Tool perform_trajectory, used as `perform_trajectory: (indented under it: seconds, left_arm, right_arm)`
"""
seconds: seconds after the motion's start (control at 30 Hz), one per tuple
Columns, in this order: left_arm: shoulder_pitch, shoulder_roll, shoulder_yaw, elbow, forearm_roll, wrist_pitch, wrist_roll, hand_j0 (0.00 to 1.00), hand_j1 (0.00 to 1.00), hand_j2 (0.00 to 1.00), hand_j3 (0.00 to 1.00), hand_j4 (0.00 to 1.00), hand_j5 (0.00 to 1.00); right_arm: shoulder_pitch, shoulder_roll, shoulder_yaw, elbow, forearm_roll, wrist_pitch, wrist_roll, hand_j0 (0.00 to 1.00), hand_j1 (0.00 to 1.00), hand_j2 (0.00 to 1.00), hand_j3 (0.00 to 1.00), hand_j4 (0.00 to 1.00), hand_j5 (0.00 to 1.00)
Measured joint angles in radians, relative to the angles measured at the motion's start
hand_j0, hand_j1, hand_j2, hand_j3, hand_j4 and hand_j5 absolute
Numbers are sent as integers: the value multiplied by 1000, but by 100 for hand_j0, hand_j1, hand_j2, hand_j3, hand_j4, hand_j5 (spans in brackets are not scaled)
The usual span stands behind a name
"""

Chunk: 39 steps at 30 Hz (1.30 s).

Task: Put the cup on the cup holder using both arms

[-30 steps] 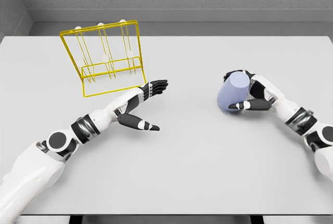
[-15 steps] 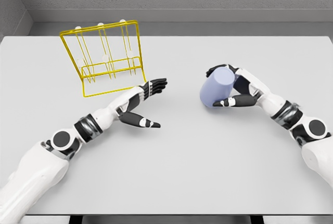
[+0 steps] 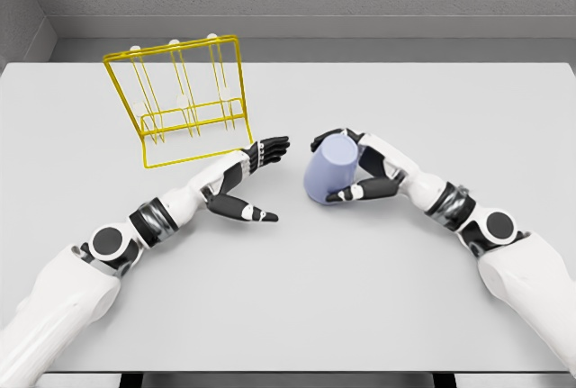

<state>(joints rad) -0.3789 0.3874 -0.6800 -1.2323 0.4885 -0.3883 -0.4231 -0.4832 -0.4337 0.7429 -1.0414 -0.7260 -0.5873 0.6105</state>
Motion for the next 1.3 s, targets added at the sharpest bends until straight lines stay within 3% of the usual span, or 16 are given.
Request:
perform_trajectory:
  seconds: [0.13, 0.33, 0.63, 0.67, 1.17, 1.3]
  left_arm:
    - [-2, 0, 0, 1, 0, 0, 0, 100, 100, 100, 100, 100, 100]
    - [-2, -1, 0, 2, 0, 1, 1, 100, 100, 100, 100, 100, 100]
    - [-3, -7, 3, 3, -1, 3, 1, 100, 100, 100, 100, 100, 100]
    - [-3, -9, 3, 4, -1, 3, 1, 100, 100, 100, 100, 100, 100]
    - [-3, -18, -7, 6, -4, 12, 2, 100, 100, 100, 100, 100, 100]
    - [-31, -32, -9, 9, -7, 14, 1, 100, 100, 100, 100, 100, 100]
  right_arm:
    - [-2, 19, 8, 18, 9, 1, 0, 67, 67, 67, 67, 67, 67]
    - [-2, 31, 12, 37, 12, 2, 0, 90, 90, 90, 90, 90, 90]
    - [0, 33, 13, 41, 13, 2, 0, 96, 96, 96, 96, 96, 96]
    - [0, 33, 12, 41, 24, 1, 0, 100, 100, 100, 100, 100, 100]
    - [0, -5, -22, 42, 79, -5, 0, 100, 100, 100, 100, 100, 100]
    - [-2, -23, -24, 40, 82, -7, 0, 100, 100, 100, 100, 100, 100]
